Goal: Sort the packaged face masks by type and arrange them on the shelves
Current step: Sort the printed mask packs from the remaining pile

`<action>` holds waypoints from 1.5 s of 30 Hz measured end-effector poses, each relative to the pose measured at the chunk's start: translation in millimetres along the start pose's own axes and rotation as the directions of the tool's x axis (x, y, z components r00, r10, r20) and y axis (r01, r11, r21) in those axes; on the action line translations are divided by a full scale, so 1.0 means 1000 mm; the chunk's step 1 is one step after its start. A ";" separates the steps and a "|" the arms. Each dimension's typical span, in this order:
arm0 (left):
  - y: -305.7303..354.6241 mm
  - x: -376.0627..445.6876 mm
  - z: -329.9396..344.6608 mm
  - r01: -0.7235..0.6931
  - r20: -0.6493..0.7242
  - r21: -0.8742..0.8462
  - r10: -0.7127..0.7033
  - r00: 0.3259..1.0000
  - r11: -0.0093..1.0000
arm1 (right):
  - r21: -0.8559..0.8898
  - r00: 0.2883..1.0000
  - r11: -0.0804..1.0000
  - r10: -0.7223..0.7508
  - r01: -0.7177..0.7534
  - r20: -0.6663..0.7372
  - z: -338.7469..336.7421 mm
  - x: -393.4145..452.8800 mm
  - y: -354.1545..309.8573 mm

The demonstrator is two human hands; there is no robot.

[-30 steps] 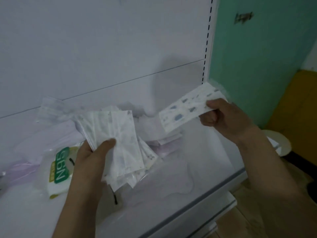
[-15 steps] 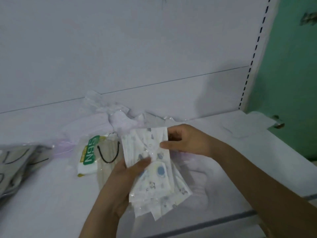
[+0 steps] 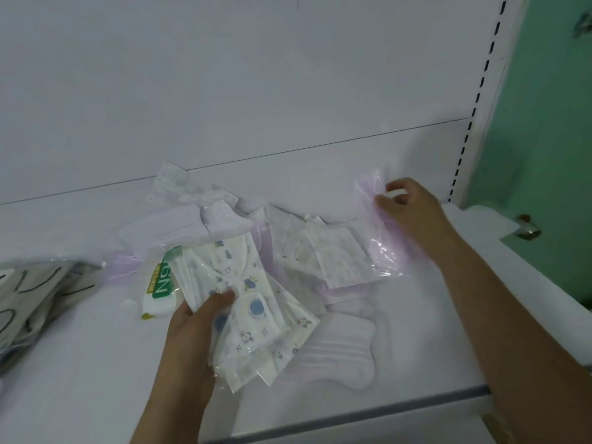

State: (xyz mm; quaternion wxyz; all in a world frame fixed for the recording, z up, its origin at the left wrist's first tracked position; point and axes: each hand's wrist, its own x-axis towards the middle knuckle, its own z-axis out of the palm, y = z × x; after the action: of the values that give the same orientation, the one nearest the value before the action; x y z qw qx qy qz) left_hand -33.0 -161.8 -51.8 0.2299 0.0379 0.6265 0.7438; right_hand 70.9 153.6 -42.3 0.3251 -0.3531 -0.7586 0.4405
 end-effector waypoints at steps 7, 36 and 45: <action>0.001 -0.004 0.004 -0.045 0.015 0.032 0.044 0.999 0.998 | -0.759 0.979 0.646 -0.194 0.081 -0.060 0.020 -0.016 0.011; -0.004 -0.002 0.002 -0.068 -0.122 -0.044 0.062 0.991 0.997 | -0.540 0.832 0.737 -0.055 0.407 0.552 0.078 -0.041 0.009; -0.002 -0.011 -0.001 -0.064 -0.084 -0.084 0.057 0.995 0.994 | 0.380 0.981 0.920 -0.153 0.097 0.119 0.055 -0.037 -0.014</action>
State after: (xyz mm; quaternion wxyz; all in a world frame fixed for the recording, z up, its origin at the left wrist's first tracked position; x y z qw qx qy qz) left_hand -22.8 -166.9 -51.3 0.1830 0.0166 0.6010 0.7778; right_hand 43.0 93.5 -58.3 0.3571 -0.2025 -0.7039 0.5797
